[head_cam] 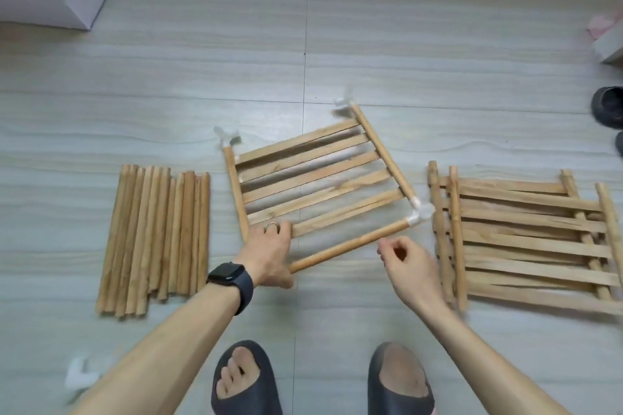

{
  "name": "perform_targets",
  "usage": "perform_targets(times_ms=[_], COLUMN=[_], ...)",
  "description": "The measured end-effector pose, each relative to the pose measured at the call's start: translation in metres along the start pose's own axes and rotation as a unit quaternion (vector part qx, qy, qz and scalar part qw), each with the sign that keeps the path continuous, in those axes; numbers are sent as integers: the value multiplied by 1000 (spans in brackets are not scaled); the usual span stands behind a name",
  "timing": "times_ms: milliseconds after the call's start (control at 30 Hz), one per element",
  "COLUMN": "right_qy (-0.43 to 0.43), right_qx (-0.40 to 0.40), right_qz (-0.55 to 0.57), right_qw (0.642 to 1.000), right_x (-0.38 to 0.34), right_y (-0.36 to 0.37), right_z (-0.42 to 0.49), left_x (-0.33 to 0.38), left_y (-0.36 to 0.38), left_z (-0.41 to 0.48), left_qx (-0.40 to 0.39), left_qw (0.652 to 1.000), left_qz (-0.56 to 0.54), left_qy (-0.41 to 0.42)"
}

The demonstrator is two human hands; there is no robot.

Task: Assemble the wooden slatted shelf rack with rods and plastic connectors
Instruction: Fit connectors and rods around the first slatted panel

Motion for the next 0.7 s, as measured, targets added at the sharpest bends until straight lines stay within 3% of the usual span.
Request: perform_targets(times_ms=[67,133,200,267,433,567,700], right_qy=[-202,-295,-273,-261,-292,-321,-318], right_qx=[17,-47,-125,-157,-154,-179,-197], right_qz=[-109,-246,-415,-497,-553,-542,-548], right_qw=[973,922,859,813,765,756,748], right_x=[-29,-40,-29,-24,-19,-21,-20], right_y=[2,33,60,75,89,91,91], right_z=[-11,-8,12,27,42,42,40], left_x=[-19,-31,-35,-35,-49,-60,-66], left_y=[4,5,5,2,5,26,35], left_z=[-1,-3,-6,-10,-18,-25,-24], left_qx=[-11,-11,-7,17,56,43,82], left_qw=[999,998,999,998,991,986,981], left_qz=[46,53,32,45,119,163,177], left_qy=[7,19,25,26,-2,-2,-1])
Point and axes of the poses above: each hand's wrist, its own z-axis towards the middle knuckle, its own y-axis out of the palm, x = y × z, the point moved 9 cm from there along z, towards the middle knuckle, and after that the axes turned 4 degrees about x, right-handed, at the moved point
